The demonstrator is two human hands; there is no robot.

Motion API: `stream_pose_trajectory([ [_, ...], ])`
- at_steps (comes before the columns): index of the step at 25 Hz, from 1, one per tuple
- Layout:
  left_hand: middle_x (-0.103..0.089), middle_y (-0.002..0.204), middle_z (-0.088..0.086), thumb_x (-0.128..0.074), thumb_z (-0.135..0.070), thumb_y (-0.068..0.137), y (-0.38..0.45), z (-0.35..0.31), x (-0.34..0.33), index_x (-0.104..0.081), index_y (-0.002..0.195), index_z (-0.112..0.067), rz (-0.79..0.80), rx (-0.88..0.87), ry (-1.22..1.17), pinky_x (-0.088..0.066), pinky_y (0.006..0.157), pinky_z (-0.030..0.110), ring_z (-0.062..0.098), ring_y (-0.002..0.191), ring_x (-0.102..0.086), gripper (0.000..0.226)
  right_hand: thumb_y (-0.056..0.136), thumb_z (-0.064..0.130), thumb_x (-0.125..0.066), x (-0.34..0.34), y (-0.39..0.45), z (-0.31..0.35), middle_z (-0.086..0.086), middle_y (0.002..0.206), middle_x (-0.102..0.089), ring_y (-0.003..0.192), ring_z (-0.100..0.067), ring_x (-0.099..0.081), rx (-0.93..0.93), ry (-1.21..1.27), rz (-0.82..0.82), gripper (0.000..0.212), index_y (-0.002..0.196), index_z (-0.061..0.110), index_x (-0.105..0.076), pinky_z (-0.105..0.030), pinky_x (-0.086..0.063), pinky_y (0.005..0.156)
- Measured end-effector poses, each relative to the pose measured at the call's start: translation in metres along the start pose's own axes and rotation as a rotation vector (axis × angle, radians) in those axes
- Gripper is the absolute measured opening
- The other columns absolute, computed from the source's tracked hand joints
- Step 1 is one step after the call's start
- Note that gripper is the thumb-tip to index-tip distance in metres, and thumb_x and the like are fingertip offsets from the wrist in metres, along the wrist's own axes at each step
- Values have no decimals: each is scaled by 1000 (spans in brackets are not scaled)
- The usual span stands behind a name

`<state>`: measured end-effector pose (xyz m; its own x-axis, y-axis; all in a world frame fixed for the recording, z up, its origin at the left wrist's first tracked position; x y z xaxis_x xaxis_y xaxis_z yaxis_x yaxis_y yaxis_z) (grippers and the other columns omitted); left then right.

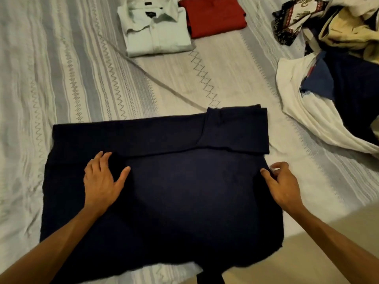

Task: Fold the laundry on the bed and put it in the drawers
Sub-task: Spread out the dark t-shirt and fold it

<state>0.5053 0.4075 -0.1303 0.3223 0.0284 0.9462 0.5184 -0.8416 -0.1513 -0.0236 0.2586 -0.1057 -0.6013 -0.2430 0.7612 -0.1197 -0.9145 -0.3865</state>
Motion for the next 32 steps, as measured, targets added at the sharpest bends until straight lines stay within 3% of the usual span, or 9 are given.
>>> stream_pose_trajectory([
  [6, -41, 145, 33, -62, -85, 74, -156, 157, 36, -38, 147, -4, 113, 682, -42, -34, 109, 67, 56, 132, -40, 111, 93, 42, -73, -2, -116, -44, -9, 111, -70, 97, -29, -65, -224, 195, 102, 44, 122, 10, -65, -40, -51, 80],
  [9, -65, 109, 24, -71, -74, 80, -189, 198, 52, -59, 120, -1, 239, 800, -197, -56, 90, 56, 47, 102, -63, 85, 84, 29, -84, -10, -164, -60, -5, 107, -77, 104, -32, -71, -298, 358, 214, 44, 123, 12, -71, -38, -55, 77],
  [12, -70, 88, 18, -77, -58, 85, -201, 202, 64, -69, 103, -2, 368, 867, -458, -55, 67, 40, 35, 77, -65, 58, 45, 49, -100, -12, -191, -76, -4, 100, -80, 95, -28, -76, -402, 453, 313, 83, 114, 11, -74, -39, -58, 77],
  [13, -71, 90, 16, -78, -52, 87, -207, 199, 69, -70, 105, -5, 415, 885, -545, -52, 66, 36, 32, 77, -65, 51, 36, 53, -101, -10, -194, -83, -4, 100, -81, 95, -27, -76, -422, 479, 311, 93, 114, 10, -74, -40, -58, 79],
  [16, -72, 89, 10, -77, -37, 92, -217, 198, 82, -73, 113, -11, 501, 836, -777, -54, 66, 33, 22, 72, -63, 34, 68, 45, -90, 5, -199, -88, -3, 113, -79, 109, -28, -73, -422, 567, 294, 75, 130, 8, -69, -44, -55, 92],
  [21, -66, 89, 2, -71, -24, 96, -201, 192, 121, -70, 102, -13, 179, 757, -1126, -57, 56, 18, 10, 57, -56, 13, 80, 32, -78, 49, -193, -51, 1, 128, -74, 116, -17, -70, -200, 620, 267, 42, 120, 19, -75, -37, -60, 95],
  [26, -68, 92, 4, -67, -20, 100, -154, 183, 151, -64, 108, -26, -68, 691, -1338, -60, 66, 19, 11, 69, -65, 11, 95, 13, -65, 82, -155, -10, 12, 136, -67, 126, -9, -63, -24, 729, 175, 46, 139, 27, -65, -33, -52, 108],
  [29, -74, 106, 2, -64, -22, 102, -115, 179, 148, -73, 110, -15, -50, 655, -1375, -61, 84, 23, 9, 85, -75, 14, 99, 9, -56, 84, -126, 16, -6, 124, -75, 124, -24, -65, -15, 755, 101, 27, 119, 5, -74, -38, -47, 114],
  [32, -75, 112, 4, -61, -17, 102, -70, 177, 132, -68, 123, -5, -39, 652, -1420, -61, 89, 25, 14, 95, -77, 25, 97, 18, -67, 66, -80, 32, -3, 98, -80, 103, -22, -73, -138, 789, 18, 14, 96, 11, -80, -36, -50, 105],
])
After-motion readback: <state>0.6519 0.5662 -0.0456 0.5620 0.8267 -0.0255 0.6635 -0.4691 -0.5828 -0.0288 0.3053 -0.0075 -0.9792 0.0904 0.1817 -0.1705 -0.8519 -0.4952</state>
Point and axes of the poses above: each hand's wrist, its own y-axis towards the middle knuckle, its own x-axis out of the back of the hand, z = x × y, the point moved 5 cm from there along y, towards the middle knuckle
